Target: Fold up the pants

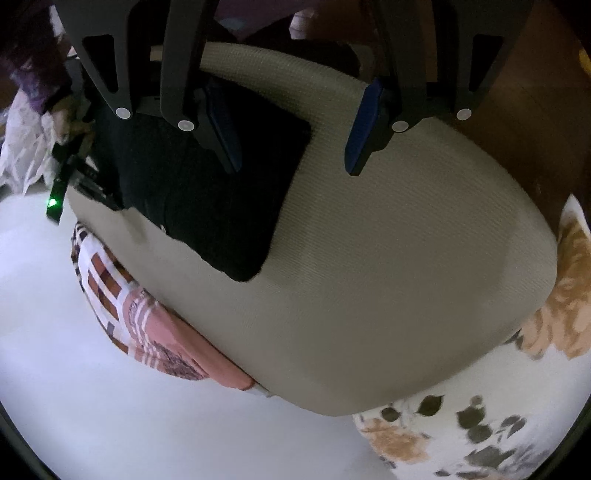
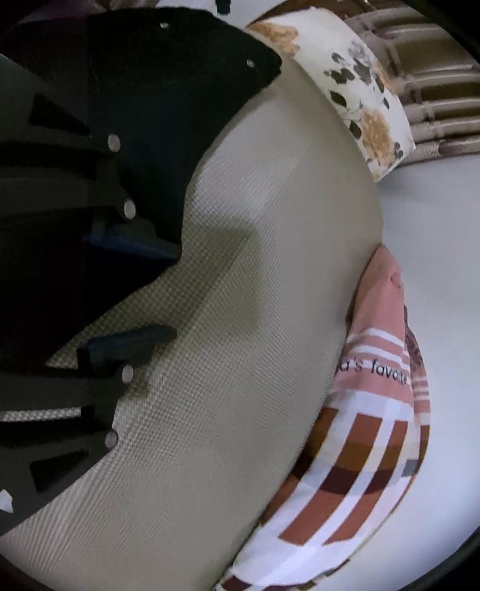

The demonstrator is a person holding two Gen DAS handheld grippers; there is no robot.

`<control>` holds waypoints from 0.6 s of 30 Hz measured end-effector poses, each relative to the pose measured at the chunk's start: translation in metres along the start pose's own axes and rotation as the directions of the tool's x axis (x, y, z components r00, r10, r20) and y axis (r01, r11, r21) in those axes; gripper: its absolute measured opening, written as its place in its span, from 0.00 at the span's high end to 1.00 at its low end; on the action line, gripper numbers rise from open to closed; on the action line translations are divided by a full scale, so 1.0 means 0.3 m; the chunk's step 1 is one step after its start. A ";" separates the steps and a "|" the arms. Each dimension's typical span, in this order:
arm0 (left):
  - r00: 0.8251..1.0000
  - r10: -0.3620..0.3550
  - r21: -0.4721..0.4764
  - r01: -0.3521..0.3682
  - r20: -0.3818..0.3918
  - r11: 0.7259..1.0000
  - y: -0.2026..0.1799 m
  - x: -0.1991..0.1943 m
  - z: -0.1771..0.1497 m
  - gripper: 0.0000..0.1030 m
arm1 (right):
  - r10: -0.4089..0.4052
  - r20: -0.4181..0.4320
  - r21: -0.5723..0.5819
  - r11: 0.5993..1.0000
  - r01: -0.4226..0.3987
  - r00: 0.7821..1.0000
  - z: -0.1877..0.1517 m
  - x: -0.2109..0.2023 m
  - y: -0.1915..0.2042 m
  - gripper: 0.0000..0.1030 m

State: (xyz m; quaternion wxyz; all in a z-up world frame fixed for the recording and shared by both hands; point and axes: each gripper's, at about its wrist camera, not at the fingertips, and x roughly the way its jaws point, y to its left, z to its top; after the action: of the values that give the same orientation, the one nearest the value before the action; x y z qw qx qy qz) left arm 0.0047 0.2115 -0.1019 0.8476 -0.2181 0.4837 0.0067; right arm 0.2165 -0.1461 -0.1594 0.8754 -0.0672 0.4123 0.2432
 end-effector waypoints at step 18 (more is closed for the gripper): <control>0.992 -0.020 0.104 0.033 -0.126 0.994 -0.112 0.095 -0.022 0.78 | -0.006 0.003 0.062 0.998 0.006 1.000 -0.006 -0.001 -0.032 0.40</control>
State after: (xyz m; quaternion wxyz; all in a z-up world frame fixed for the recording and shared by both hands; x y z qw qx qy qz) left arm 0.0220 0.1731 -0.1160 0.8261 -0.1791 0.5324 -0.0439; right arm 0.2197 -0.1553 -0.1611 0.8785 -0.0408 0.4181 0.2275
